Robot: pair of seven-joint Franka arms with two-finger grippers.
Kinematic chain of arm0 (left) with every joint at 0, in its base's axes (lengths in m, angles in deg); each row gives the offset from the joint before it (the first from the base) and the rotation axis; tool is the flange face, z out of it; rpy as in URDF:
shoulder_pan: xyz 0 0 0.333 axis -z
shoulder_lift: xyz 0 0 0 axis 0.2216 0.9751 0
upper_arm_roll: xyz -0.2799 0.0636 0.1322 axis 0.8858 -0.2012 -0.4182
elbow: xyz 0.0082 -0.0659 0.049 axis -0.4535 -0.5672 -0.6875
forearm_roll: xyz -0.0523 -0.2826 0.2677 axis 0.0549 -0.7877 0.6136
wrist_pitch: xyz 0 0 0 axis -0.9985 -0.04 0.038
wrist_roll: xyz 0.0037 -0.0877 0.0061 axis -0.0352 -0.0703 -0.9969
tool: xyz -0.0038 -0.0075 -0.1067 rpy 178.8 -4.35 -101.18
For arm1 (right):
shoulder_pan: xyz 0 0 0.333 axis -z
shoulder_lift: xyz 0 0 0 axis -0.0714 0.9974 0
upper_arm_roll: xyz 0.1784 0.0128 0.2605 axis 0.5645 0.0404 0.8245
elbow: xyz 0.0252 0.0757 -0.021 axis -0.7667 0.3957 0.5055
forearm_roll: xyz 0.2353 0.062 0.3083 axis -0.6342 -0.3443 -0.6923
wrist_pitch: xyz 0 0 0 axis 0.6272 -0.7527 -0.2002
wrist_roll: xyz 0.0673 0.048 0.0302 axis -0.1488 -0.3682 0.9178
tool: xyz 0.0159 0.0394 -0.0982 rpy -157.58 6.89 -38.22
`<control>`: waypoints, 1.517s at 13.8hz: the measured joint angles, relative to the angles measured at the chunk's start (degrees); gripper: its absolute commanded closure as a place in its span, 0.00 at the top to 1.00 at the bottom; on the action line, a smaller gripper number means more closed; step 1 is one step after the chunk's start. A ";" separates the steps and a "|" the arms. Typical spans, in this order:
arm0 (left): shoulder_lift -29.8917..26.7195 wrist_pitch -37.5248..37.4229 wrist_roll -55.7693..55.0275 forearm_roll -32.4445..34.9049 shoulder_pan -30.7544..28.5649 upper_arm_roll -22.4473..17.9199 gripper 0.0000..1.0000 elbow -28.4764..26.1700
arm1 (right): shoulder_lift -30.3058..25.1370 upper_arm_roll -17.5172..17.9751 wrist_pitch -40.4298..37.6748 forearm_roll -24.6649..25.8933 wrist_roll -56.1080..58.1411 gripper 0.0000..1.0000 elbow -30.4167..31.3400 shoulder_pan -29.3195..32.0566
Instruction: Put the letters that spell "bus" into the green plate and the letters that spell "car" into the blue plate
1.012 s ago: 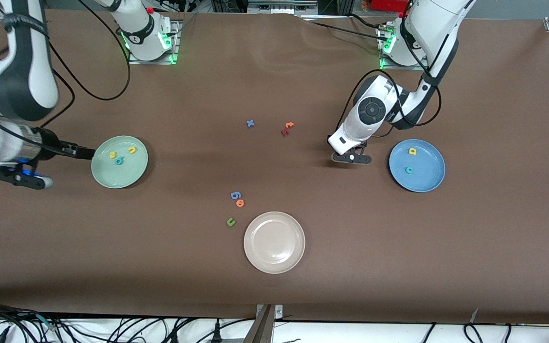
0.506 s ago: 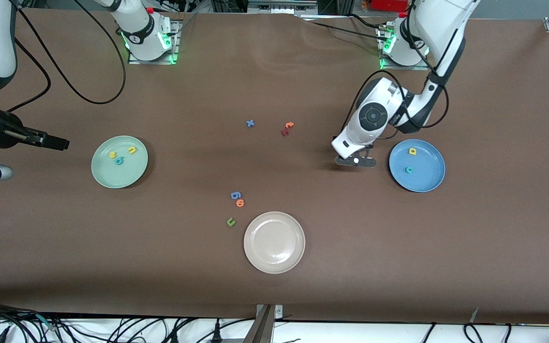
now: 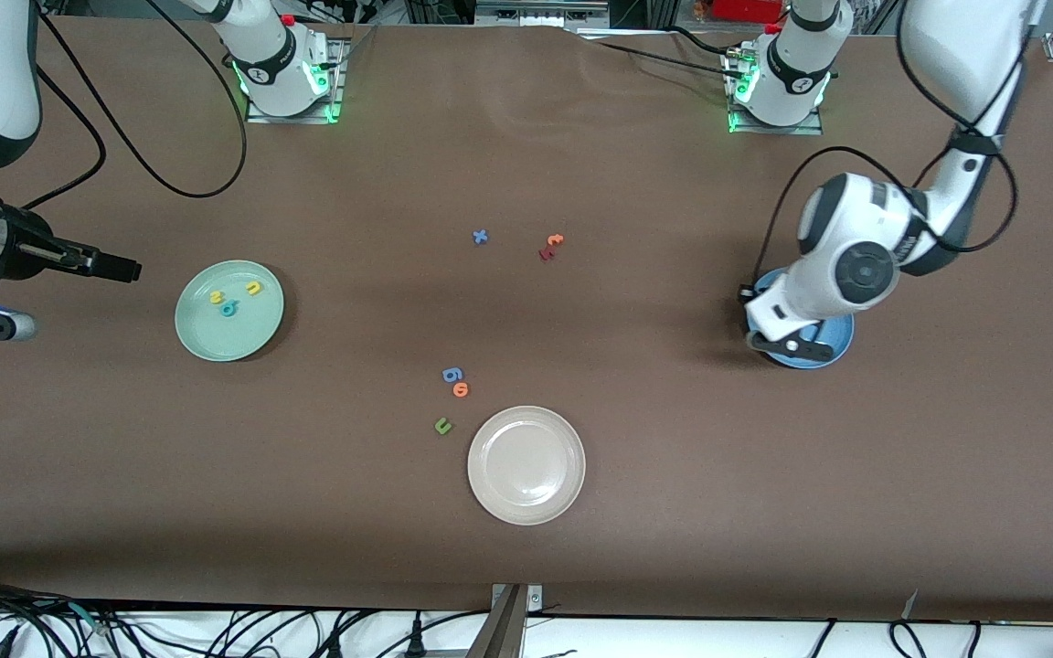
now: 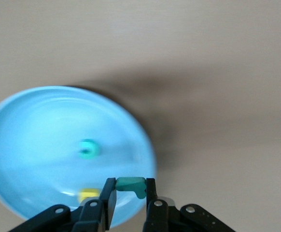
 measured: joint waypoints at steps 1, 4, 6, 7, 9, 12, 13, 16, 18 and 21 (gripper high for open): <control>0.05 -0.01 1.74 0.00 -2.27 0.00 0.18 -0.02 | 0.00 0.08 0.12 0.00 0.01 0.99 0.00 0.00; 0.33 -0.01 3.52 0.00 -5.38 0.01 0.80 -0.30 | 0.00 0.13 0.18 0.00 0.14 0.99 0.00 0.00; 0.48 -0.01 3.51 0.00 -5.94 0.00 1.00 -0.33 | 0.00 0.20 0.36 0.00 0.32 0.99 0.00 0.04; 0.49 0.00 3.51 0.00 -6.46 0.01 1.00 -0.26 | 0.00 0.69 0.39 0.00 0.39 0.99 0.00 0.35; 0.37 -0.50 3.45 0.00 -7.53 -0.06 1.00 1.03 | 0.00 3.87 0.49 0.05 0.39 0.99 0.00 2.84; -0.33 -12.74 3.45 0.01 -8.74 -0.15 1.00 9.72 | -0.03 7.69 1.01 0.25 0.56 0.99 0.01 6.70; -0.65 -18.58 3.44 0.54 -8.85 -0.18 1.00 14.33 | -0.12 9.23 1.65 0.74 0.69 0.99 0.11 8.02; -1.79 -30.94 0.11 2.72 -8.91 -0.56 1.00 26.05 | -2.22 12.20 5.02 2.36 0.71 0.99 2.96 9.54; -1.94 -35.90 -1.32 4.44 -8.92 -0.77 1.00 31.74 | -3.99 12.59 6.38 2.55 0.71 0.99 5.22 9.54; -1.99 -43.17 -1.61 4.65 -8.77 -0.76 1.00 38.95 | -5.03 12.59 7.51 2.58 0.71 0.99 6.08 9.60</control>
